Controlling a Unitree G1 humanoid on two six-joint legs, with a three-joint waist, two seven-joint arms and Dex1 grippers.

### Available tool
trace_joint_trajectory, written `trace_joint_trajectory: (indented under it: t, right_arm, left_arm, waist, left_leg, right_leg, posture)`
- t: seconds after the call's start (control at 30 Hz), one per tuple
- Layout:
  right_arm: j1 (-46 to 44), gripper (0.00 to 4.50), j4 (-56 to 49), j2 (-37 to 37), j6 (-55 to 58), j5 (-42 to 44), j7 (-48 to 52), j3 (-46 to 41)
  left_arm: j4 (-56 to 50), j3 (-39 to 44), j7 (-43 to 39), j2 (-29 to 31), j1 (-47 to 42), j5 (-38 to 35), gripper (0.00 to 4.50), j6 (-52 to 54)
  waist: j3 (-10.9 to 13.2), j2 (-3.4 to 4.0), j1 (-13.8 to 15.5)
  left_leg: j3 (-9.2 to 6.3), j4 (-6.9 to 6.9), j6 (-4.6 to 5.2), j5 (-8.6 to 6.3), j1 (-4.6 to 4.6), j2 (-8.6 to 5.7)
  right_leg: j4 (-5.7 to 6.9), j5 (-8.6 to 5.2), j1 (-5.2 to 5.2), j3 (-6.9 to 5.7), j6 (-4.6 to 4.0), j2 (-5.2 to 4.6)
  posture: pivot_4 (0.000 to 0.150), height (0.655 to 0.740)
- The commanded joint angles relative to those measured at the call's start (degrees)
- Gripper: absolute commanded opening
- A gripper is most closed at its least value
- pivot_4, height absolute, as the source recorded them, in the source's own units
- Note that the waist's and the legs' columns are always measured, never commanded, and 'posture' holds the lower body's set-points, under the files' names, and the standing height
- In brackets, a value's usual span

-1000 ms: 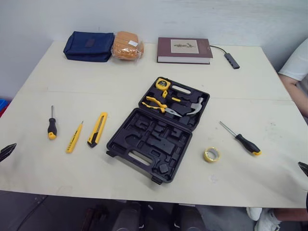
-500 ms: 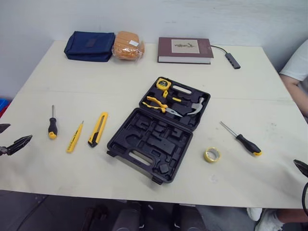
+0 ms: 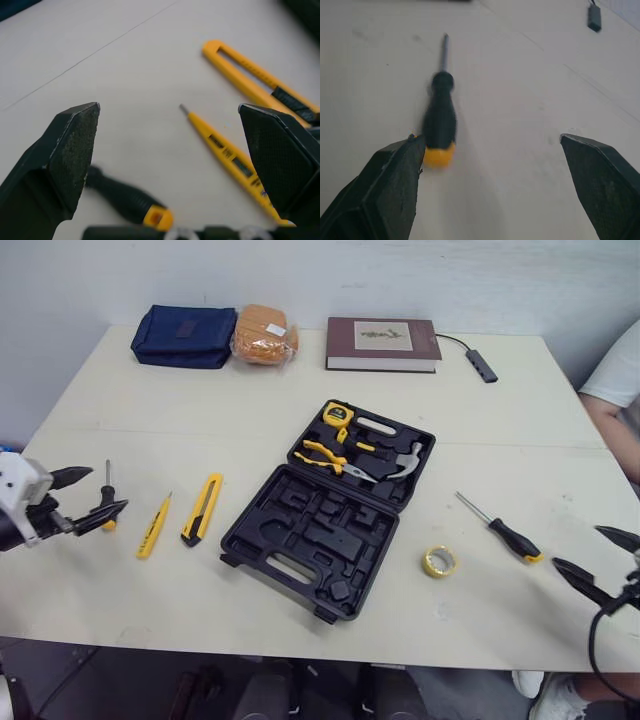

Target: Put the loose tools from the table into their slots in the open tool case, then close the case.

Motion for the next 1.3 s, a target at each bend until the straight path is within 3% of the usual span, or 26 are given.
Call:
trace_joint_trajectory:
  t: [0.03,0.1,0.13,0.2,0.27,0.3,0.33,0.5,0.9,1.3]
  right_arm:
    - [0.52,4.5,-11.55,2.13,5.48,2.71,-2.91,3.18]
    - [0.37,4.5,-15.68,2.91,8.02,2.39,-4.43,5.36]
    - [0.41,4.5,-17.08,3.15,8.87,1.99,-4.84,6.2]
    - [-0.07,3.98,-19.66,4.46,11.11,1.73,-7.14,7.73]
    - [-1.36,3.22,-22.44,5.86,11.32,-1.26,-9.58,11.58]
    - [-1.88,2.57,-23.3,6.02,11.21,-3.0,-10.36,13.02]
    - [-2.68,2.28,-24.21,6.46,12.09,-3.73,-11.49,14.22]
    - [-6.13,0.03,-28.23,7.2,16.86,-4.91,-14.17,19.28]
    - [-17.59,0.03,-31.3,5.46,31.6,-9.76,-19.07,28.6]
    - [-19.14,0.03,-30.23,4.46,38.4,-13.98,-20.32,32.37]
  left_arm:
    - [-5.09,-3.27,1.23,-2.19,-3.07,0.7,4.47,2.13]
    - [-6.73,-5.69,2.22,-3.89,-4.43,2.1,4.47,2.99]
    - [-7.41,-6.33,2.52,-4.79,-4.95,2.2,4.22,3.31]
    - [-7.86,-8.4,4.35,-6.63,-6.76,3.45,3.65,5.13]
    - [-7.49,-11.42,6.12,-9.73,-9.79,5.13,2.78,6.24]
    - [-7.56,-12.44,6.29,-10.93,-10.79,5.54,2.22,6.55]
    - [-7.51,-13.46,6.97,-12.0,-11.74,6.34,1.95,6.91]
    - [-6.03,-16.46,9.08,-15.43,-14.78,8.76,0.0,7.89]
    - [7.44,-23.74,16.54,-27.77,-27.74,16.0,0.0,6.92]
    - [21.66,-25.19,18.18,-31.5,-35.37,19.33,0.0,3.37]
  waist:
    - [0.0,0.0,0.09]
    - [0.0,0.0,0.17]
    - [0.0,0.0,0.23]
    - [0.0,0.0,0.33]
    - [-0.01,-0.03,0.46]
    - [-0.01,-0.03,0.59]
    - [-0.01,-0.03,0.77]
    - [-0.01,-0.03,1.0]
    - [0.0,-0.09,1.75]
    - [0.05,-0.17,1.39]
  left_leg:
    - [0.0,0.03,0.0,0.0,0.0,0.01]
    - [-0.01,0.06,0.0,0.0,-0.03,0.05]
    - [-0.01,0.15,0.02,0.0,-0.05,0.08]
    - [-0.01,0.36,0.17,0.0,-0.16,0.14]
    - [-0.01,0.69,0.2,-0.09,-0.29,0.29]
    - [-0.01,0.71,0.2,-0.09,-0.29,0.29]
    - [0.01,0.75,0.21,-0.09,-0.29,0.29]
    - [0.09,0.78,0.22,-0.1,-0.29,0.31]
    - [0.08,1.09,0.29,-0.13,-0.47,0.37]
    - [0.13,1.15,0.36,-0.14,-0.56,0.4]
  right_leg:
    - [0.0,0.0,0.0,0.0,0.0,0.03]
    - [0.0,0.0,0.0,0.02,-0.01,0.08]
    - [0.01,0.01,0.0,0.1,-0.01,0.16]
    - [0.02,0.01,-0.02,0.21,-0.01,0.3]
    - [0.02,0.01,-0.02,0.27,-0.01,0.46]
    - [0.03,0.01,0.0,0.27,-0.01,0.45]
    - [0.05,0.02,0.0,0.29,-0.01,0.45]
    - [0.07,0.04,-0.06,0.42,-0.01,0.48]
    - [0.04,0.1,-0.05,0.41,0.03,0.55]
    - [-0.01,0.11,-0.1,-0.06,0.05,0.59]
  posture:
    - [0.15,0.74]
    - [0.15,0.74]
    - [0.15,0.74]
    - [0.15,0.74]
    - [0.15,0.74]
    - [0.15,0.74]
    - [0.15,0.74]
    - [0.15,0.74]
    - [0.15,0.74]
    - [0.15,0.74]
